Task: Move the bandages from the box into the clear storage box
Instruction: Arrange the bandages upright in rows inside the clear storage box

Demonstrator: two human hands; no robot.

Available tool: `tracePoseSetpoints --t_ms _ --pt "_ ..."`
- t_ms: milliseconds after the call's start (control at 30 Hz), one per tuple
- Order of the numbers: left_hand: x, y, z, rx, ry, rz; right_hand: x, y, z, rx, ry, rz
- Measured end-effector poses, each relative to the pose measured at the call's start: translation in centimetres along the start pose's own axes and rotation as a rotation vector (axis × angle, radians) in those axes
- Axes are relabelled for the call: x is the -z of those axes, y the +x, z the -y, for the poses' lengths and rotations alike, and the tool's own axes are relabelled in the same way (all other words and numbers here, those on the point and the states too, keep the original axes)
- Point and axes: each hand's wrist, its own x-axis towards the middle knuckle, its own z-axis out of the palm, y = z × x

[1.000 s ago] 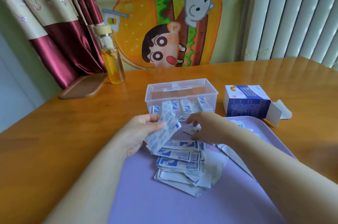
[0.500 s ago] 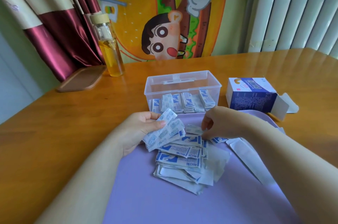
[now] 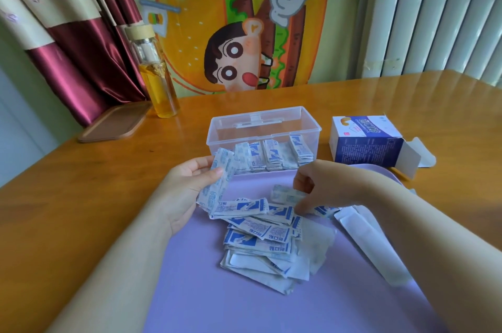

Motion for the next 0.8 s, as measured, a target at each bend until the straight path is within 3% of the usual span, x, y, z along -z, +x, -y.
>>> tracePoseSetpoints --t_ms 200,367,467,567,700,800 --pt "0.0 -0.3 -0.4 0.005 -0.155 0.096 0.3 -0.1 -0.2 0.017 0.150 -0.190" --pt "-0.6 -1.0 -1.5 0.025 -0.276 0.142 1.0 -0.5 -0.2 0.115 0.552 -0.341" --pt "-1.3 -1.3 -2.4 0.050 -0.306 0.106 1.2 -0.6 -0.3 0.163 0.856 -0.320" --pt "-2.8 -1.6 -2.7 0.118 -0.300 0.060 1.0 -0.5 -0.1 0.202 1.039 -0.176" --pt "-5.8 -2.6 -2.4 0.279 -0.357 0.144 0.8 -1.1 1.0 0.287 1.016 -0.096" --pt "-7.0 -3.6 -2.5 0.387 -0.377 0.271 0.2 -1.4 2.1 0.294 0.664 -0.275"
